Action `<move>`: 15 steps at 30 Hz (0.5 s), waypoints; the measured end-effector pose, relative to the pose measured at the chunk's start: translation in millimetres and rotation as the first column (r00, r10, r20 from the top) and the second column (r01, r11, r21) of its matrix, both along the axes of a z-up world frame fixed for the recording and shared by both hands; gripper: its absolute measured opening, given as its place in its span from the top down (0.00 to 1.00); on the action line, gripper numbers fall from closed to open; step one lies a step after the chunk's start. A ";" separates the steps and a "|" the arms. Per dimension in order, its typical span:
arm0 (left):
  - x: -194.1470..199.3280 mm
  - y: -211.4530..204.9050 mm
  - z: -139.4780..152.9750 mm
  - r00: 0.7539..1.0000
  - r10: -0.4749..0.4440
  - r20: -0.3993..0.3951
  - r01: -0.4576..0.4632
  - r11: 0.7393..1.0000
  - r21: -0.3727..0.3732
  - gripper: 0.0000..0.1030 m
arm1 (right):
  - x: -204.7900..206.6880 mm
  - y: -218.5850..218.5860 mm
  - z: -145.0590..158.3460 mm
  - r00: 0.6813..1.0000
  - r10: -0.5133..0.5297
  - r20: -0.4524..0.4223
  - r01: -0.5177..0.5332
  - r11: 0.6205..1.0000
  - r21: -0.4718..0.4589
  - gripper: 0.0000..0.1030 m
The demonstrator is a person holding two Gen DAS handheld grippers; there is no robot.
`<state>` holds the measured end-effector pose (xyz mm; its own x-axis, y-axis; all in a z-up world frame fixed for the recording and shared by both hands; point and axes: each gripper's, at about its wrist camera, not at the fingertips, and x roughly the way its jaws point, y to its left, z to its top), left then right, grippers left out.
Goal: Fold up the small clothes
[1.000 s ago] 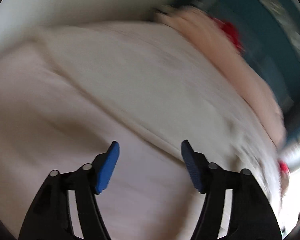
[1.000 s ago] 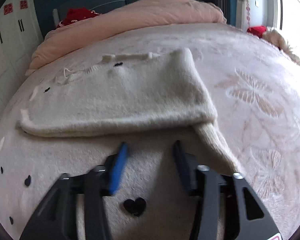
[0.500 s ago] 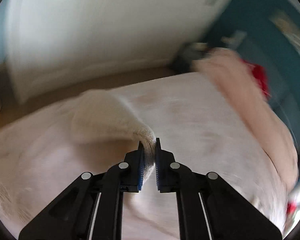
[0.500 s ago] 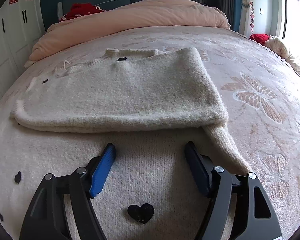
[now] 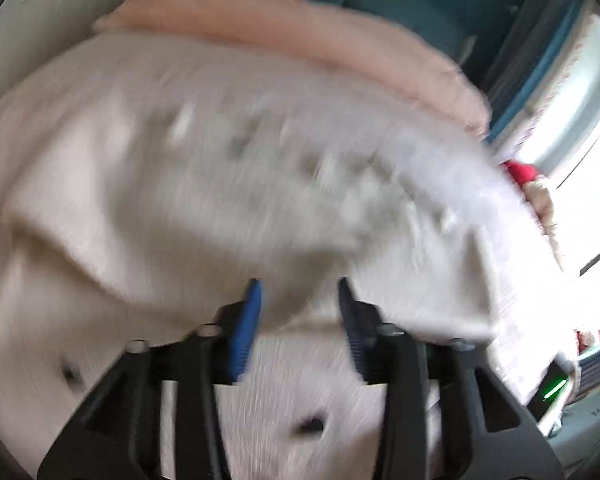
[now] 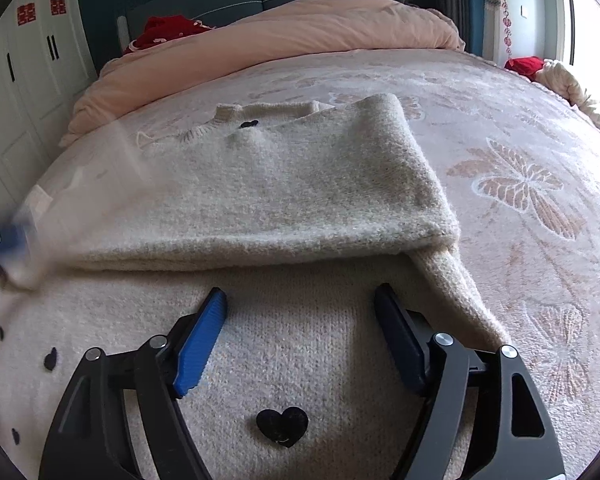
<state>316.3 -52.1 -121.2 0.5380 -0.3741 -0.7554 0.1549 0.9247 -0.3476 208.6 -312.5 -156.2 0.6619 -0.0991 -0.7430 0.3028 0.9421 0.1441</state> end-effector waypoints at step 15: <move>-84.7 110.6 -28.6 0.986 0.167 -0.011 -0.164 0.950 -0.264 0.42 | 57.9 32.4 44.5 0.997 0.071 0.030 -0.077 0.937 0.340 0.22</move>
<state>231.6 58.5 -149.8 0.6176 -0.4633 -0.6356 0.0126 0.8138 -0.5810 266.5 -280.1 -111.6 0.6706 0.2079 -0.7121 0.2285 0.8554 0.4649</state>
